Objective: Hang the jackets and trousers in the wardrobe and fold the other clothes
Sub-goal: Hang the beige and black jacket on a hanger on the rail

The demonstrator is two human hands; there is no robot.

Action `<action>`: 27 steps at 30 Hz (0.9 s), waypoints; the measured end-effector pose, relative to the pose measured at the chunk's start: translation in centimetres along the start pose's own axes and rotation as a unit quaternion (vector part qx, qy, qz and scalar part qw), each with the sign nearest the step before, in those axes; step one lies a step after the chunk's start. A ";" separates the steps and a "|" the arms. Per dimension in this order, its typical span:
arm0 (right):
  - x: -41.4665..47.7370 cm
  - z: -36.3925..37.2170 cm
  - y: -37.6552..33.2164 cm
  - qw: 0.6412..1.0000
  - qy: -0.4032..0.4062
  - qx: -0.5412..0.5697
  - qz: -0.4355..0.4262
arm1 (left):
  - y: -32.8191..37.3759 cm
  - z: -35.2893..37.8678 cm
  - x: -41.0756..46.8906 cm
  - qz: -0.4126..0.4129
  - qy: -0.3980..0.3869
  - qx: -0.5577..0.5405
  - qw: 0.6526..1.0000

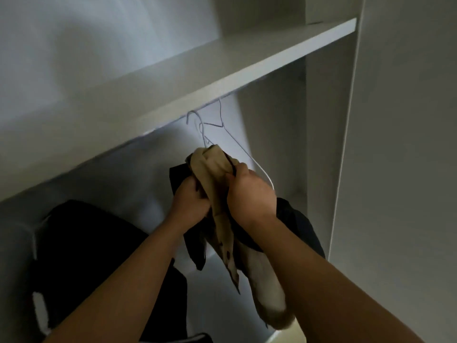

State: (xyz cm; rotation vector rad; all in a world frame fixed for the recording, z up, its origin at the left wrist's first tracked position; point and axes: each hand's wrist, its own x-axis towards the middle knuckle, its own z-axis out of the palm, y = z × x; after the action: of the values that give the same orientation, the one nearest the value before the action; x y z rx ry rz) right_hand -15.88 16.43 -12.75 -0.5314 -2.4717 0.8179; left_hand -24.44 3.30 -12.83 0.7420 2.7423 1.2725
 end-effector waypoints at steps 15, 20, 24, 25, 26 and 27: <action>8.9 8.7 2.9 0.957 0.241 -0.021 -0.159 | -10.5 4.0 7.0 0.222 0.237 -0.149 0.934; 10.0 9.2 2.4 0.949 0.267 -0.043 -0.165 | -13.6 5.2 8.6 0.185 0.273 -0.199 0.923; 10.8 8.2 0.4 0.956 0.251 -0.056 -0.143 | -14.2 4.8 9.1 0.182 0.251 -0.206 0.928; 11.0 8.0 0.0 0.958 0.242 -0.064 -0.138 | -14.2 4.7 9.2 0.187 0.240 -0.206 0.930; 11.3 8.0 -0.3 0.959 0.236 -0.074 -0.137 | -14.3 4.6 9.4 0.194 0.233 -0.204 0.931; 11.6 8.1 -0.5 0.958 0.234 -0.082 -0.142 | -14.5 4.5 9.5 0.203 0.231 -0.197 0.931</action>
State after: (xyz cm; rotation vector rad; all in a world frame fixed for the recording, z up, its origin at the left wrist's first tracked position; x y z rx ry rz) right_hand -29.79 18.17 -14.53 -0.3626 -2.1135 0.3255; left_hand -37.77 2.64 -24.76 1.1207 2.5664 2.2605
